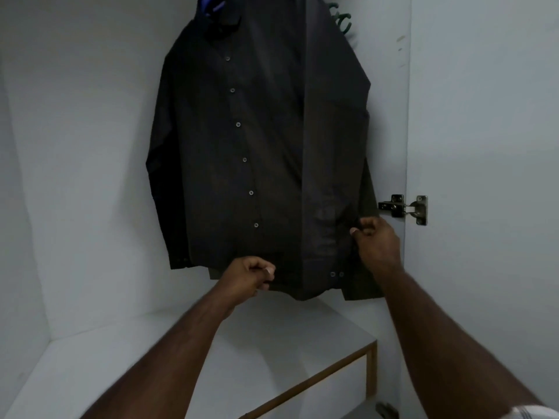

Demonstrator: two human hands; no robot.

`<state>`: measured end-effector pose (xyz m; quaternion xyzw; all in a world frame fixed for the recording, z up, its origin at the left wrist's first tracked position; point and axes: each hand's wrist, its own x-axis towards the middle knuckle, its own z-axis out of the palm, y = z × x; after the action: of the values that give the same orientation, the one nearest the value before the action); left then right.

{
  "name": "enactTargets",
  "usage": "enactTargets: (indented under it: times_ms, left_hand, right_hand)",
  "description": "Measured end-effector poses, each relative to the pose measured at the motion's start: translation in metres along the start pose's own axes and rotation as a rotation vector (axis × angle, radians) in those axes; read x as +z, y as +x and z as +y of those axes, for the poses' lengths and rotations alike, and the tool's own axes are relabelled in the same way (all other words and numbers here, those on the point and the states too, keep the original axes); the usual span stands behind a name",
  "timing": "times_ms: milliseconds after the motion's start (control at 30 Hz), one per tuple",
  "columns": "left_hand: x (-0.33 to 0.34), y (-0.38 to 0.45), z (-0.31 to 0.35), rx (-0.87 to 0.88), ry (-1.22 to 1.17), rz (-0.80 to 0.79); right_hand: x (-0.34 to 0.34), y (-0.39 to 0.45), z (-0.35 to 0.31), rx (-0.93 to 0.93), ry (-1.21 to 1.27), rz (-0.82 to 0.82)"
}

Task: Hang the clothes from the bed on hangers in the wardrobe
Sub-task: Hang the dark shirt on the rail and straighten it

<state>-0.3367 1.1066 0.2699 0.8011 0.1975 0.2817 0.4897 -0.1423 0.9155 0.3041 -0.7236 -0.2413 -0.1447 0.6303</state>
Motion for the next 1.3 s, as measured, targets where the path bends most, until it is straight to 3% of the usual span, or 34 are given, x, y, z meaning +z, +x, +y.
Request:
enactTargets:
  times_ms: [167, 267, 333, 433, 533, 633, 733, 967, 1167, 1300]
  left_hand:
    - [-0.027, -0.005, -0.003, 0.035, -0.035, 0.159]
    - [-0.059, 0.002, -0.014, 0.064, -0.055, 0.326]
    - [-0.088, 0.011, -0.023, 0.084, -0.091, 0.472]
    - [-0.139, 0.031, -0.039, 0.161, -0.011, 0.752]
    - [-0.185, 0.061, -0.058, 0.179, 0.022, 0.937]
    - [-0.223, 0.094, -0.081, 0.058, 0.050, 0.923]
    - [-0.245, 0.121, -0.094, -0.021, 0.063, 0.852]
    - [-0.265, 0.168, -0.105, -0.043, 0.091, 0.727]
    - [-0.268, 0.203, -0.106, -0.020, 0.106, 0.697]
    - [-0.266, 0.226, -0.103, -0.013, 0.098, 0.642]
  right_hand:
    - [0.005, 0.017, 0.001, -0.035, -0.157, 0.029]
    - [0.015, 0.021, 0.004, 0.002, -0.185, 0.053]
    - [0.023, 0.018, -0.004, -0.024, -0.160, 0.155]
    - [0.042, 0.001, -0.037, -0.273, 0.007, 0.408]
    - [0.085, -0.031, -0.082, -0.490, 0.183, 0.328]
    - [0.145, -0.062, -0.116, -0.562, 0.320, 0.042]
    - [0.198, -0.072, -0.130, -0.464, 0.377, -0.189]
    - [0.266, -0.040, -0.152, -0.254, 0.309, -0.319]
    - [0.307, -0.028, -0.175, -0.045, 0.507, -0.526]
    - [0.322, -0.017, -0.178, -0.005, 0.540, -0.558]
